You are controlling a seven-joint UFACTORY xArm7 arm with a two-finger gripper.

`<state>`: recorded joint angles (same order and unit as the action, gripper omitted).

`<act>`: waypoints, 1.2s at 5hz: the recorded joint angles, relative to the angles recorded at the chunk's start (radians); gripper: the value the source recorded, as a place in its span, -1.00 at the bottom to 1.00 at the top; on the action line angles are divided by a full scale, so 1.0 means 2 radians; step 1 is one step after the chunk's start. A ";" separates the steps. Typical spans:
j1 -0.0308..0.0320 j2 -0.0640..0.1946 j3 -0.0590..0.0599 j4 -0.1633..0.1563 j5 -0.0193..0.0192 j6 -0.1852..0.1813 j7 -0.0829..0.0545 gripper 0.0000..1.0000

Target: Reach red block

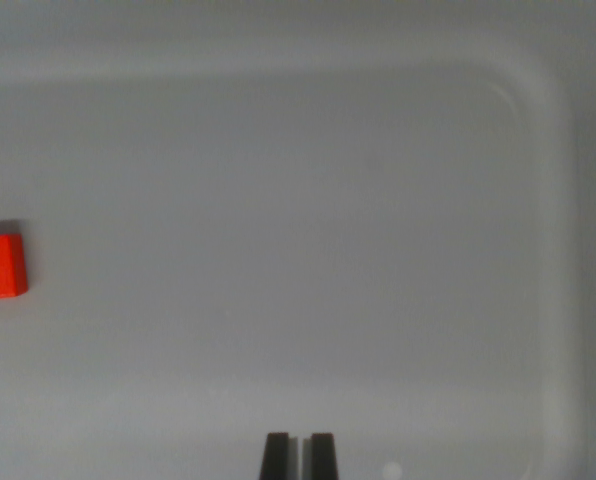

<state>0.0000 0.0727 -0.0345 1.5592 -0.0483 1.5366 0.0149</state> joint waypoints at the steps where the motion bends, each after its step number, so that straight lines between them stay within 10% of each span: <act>1: 0.0000 0.000 0.000 0.000 0.0000 0.000 0.000 -1.00; 6: 0.0129 0.031 0.011 -0.019 0.0016 -0.047 -0.003 -1.00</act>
<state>0.0257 0.1340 -0.0120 1.5212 -0.0451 1.4420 0.0086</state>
